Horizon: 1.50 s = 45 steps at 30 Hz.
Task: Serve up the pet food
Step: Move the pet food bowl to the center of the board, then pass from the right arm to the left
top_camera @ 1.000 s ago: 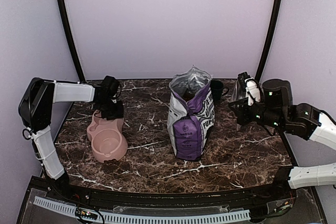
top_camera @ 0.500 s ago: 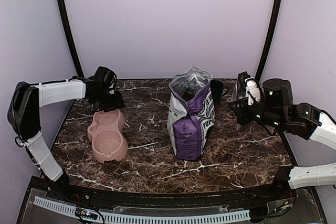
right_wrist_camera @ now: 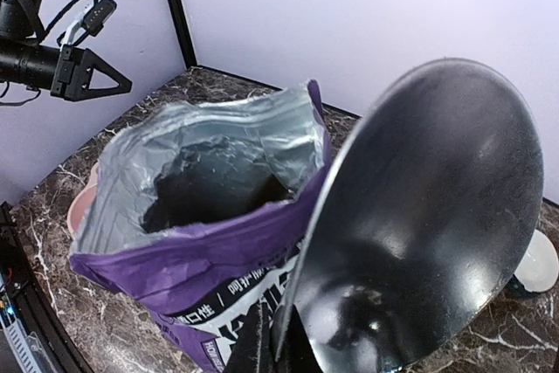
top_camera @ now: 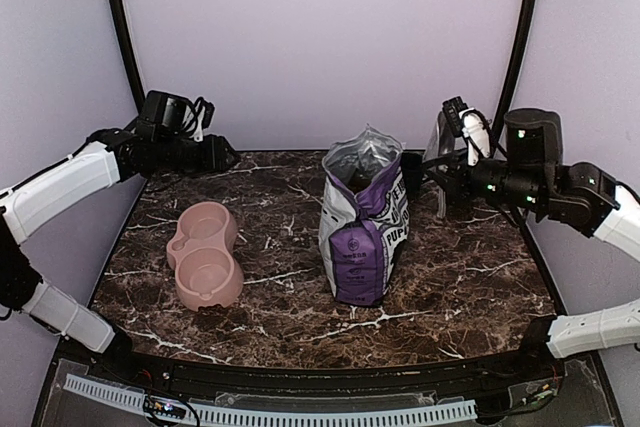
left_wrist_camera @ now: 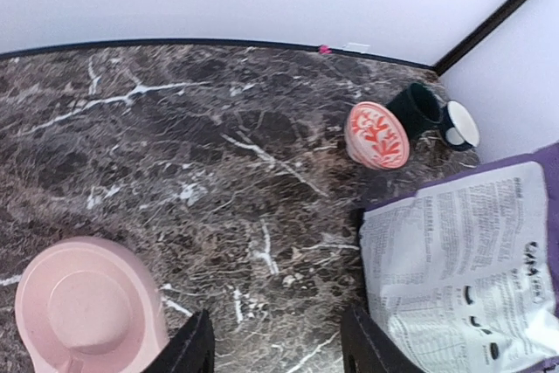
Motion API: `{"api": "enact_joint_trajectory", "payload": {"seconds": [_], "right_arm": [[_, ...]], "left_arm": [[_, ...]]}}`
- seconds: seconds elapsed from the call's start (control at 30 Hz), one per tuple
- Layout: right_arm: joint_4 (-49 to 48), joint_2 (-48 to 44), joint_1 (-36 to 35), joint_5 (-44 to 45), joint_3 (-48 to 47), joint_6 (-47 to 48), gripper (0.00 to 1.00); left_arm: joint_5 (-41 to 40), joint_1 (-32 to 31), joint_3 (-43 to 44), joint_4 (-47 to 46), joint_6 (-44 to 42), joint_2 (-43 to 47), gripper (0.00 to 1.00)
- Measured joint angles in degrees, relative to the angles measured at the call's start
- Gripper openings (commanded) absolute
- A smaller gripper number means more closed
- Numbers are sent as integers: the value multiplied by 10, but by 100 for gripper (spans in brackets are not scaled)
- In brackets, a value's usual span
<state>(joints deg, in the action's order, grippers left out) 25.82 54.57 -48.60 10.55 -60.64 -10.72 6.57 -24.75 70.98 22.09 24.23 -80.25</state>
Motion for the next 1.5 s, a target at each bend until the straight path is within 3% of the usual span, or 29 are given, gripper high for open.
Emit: {"api": "enact_joint_trajectory", "payload": {"seconds": [0.33, 0.73, 1.5], "right_arm": [[2, 106, -59, -33, -105, 71, 0], [33, 194, -121, -30, -153, 139, 0], [84, 218, -179, 22, -184, 195, 0]], "left_arm": [[67, -85, 37, 8, -47, 60, 53], [176, -203, 124, 6, -77, 30, 54], [264, -228, 220, 5, 2, -64, 55]]}}
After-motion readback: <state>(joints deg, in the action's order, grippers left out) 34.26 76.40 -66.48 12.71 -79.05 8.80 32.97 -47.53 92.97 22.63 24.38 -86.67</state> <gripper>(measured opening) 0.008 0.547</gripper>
